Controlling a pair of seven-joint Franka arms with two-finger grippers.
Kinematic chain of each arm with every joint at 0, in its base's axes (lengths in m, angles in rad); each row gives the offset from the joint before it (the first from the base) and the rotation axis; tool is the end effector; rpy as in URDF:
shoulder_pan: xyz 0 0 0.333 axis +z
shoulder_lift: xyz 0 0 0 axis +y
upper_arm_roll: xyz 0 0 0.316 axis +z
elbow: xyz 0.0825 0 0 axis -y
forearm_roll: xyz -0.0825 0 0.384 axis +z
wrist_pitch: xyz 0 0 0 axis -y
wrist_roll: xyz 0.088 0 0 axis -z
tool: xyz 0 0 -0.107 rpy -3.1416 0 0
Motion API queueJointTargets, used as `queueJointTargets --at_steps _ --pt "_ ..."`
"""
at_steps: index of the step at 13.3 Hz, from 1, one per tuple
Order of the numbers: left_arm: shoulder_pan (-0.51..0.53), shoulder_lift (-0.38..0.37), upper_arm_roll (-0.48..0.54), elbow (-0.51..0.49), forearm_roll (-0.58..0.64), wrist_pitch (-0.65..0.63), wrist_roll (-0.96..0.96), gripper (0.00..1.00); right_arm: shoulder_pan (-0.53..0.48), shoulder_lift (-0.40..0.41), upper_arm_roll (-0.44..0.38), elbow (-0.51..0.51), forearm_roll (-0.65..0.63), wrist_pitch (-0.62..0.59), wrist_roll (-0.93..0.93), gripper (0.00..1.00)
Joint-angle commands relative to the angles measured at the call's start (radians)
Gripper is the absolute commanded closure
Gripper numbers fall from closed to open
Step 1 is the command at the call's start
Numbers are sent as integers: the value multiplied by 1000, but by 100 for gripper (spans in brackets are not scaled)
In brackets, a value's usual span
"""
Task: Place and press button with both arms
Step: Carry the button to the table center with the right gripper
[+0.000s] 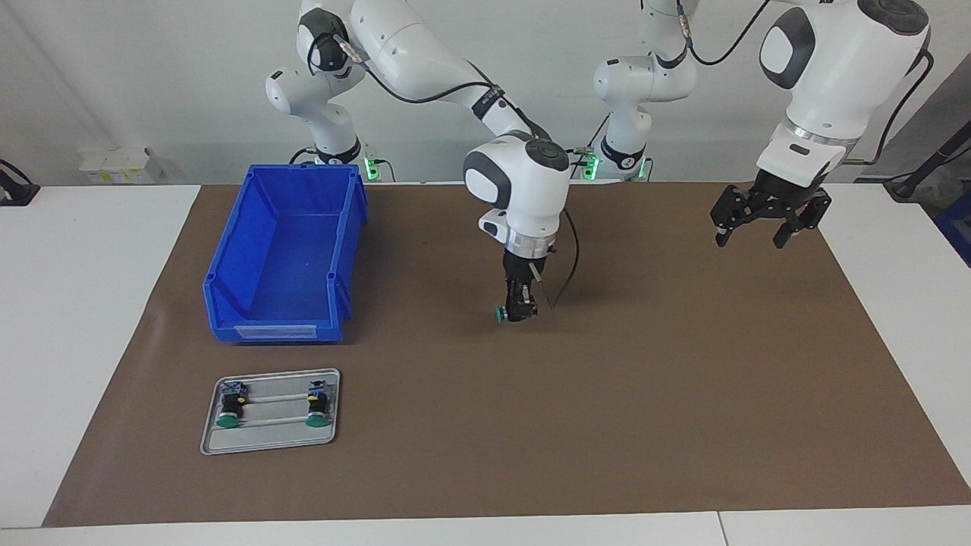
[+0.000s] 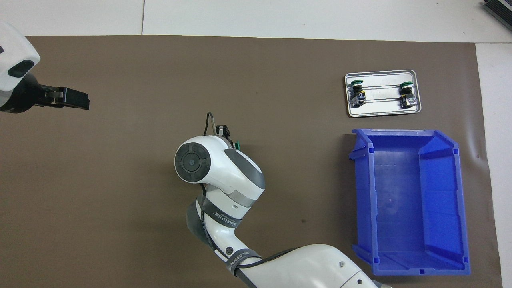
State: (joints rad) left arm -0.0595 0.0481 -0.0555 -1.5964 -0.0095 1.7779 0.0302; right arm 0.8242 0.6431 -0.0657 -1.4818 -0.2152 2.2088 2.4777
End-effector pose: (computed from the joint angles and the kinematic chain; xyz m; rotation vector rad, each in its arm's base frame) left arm 0.5842 -0.0675 0.6044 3.1090 -0.2236 0.2073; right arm 0.5236 0.4980 0.3070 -2.1299 2.1562 -0.3237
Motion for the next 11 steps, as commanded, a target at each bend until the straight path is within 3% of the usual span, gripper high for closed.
queueJointTargets --at_steps 1,2,3,4,5,8,11 --pt "-20 -34 9 -51 0 37 5 0 10 -55 1 -109 -15 66 41 100" --pt "-20 -34 8 -53 -1 44 7 0 15 -68 1 -148 -16 96 41 100" --pt "-22 -34 6 -56 -9 58 8 0 21 -78 1 -179 -18 117 43 82" --pt "-22 -33 5 -57 -23 64 17 0 26 -80 0 -178 -26 111 37 21" --pt "-22 -33 5 -59 -56 66 46 0 30 -80 0 -166 -36 97 21 0" --pt "-22 -34 3 -85 -144 92 123 0 10 -150 0 -170 -56 86 -115 0" --pt "-83 -33 3 -154 -145 188 218 0 -97 -363 1 -311 -41 75 -410 0"
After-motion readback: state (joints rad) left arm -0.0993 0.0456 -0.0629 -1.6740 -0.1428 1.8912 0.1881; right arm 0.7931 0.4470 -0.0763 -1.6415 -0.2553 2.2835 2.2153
